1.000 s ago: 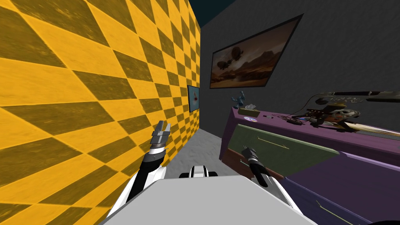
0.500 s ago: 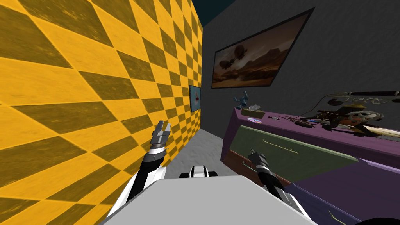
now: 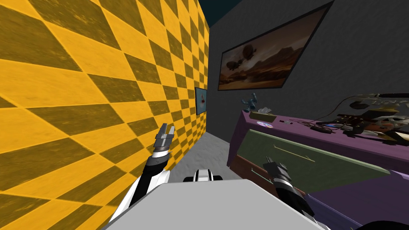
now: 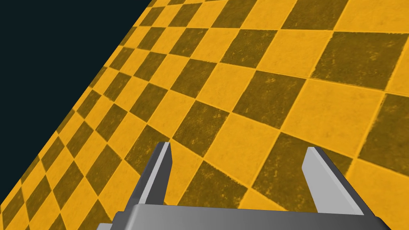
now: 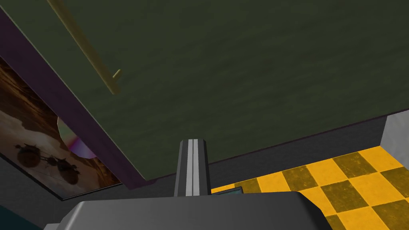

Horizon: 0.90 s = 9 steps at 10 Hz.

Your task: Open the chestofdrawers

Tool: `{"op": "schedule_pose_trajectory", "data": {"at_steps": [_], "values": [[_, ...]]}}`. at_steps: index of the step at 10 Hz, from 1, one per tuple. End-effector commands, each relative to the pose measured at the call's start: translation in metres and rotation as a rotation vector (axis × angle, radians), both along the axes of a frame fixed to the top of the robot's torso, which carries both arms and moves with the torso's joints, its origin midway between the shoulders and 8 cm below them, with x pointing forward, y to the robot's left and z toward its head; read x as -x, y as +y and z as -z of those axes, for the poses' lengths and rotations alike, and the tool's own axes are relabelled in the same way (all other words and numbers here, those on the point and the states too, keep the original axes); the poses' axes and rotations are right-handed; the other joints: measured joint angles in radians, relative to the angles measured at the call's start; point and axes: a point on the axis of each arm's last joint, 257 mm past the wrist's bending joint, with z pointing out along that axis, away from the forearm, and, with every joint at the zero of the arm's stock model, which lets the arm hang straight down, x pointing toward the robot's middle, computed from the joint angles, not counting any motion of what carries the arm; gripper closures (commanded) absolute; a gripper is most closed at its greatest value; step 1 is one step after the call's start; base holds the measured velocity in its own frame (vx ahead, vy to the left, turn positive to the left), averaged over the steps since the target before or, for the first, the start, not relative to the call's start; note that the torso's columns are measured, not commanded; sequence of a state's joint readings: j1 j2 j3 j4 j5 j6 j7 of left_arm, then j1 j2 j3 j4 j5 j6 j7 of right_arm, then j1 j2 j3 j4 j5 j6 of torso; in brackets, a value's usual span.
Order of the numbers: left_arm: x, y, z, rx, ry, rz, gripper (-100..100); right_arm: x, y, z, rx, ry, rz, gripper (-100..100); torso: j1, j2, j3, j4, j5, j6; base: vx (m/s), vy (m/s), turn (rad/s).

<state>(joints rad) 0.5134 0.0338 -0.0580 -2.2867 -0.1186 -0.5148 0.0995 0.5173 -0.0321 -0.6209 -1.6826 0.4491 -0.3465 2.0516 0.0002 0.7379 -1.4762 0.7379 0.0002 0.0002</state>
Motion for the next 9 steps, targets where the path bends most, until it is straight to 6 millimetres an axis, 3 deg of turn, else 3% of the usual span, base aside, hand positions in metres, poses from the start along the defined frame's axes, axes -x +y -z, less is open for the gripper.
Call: {"op": "schedule_pose_trajectory", "data": {"at_steps": [1,2,3,5,9], "values": [[0.0,0.0,0.0,0.0,0.0,0.0,0,0.004,-0.004,-0.014,0.059,-0.018,0.008,100,-0.001,0.001,0.001,0.0,-0.001,0.0,0.0,0.0,0.0],[0.0,0.0,0.0,0.0,0.0,0.0,0,0.004,-0.004,-0.014,0.08,-0.004,0.008,100,-0.001,0.001,0.001,0.001,-0.001,0.0,0.0,0.0,0.0],[0.0,0.0,0.0,0.0,0.0,0.0,0,0.038,-0.011,-0.031,0.11,-0.041,0.06,100,-0.001,0.001,0.001,0.0,-0.001,0.0,0.037,0.016,0.176],[0.0,0.0,0.0,0.0,0.0,0.0,0,0.067,-0.024,-0.047,0.165,-0.063,0.115,100,0.001,-0.001,-0.001,0.0,0.0,0.0,0.035,0.023,0.036],[0.0,0.0,0.0,0.0,0.0,0.0,0,0.07,-0.024,-0.055,0.222,-0.061,0.117,100,-0.001,0.001,0.001,0.0,-0.001,0.0,0.002,0.002,-0.003]]}}
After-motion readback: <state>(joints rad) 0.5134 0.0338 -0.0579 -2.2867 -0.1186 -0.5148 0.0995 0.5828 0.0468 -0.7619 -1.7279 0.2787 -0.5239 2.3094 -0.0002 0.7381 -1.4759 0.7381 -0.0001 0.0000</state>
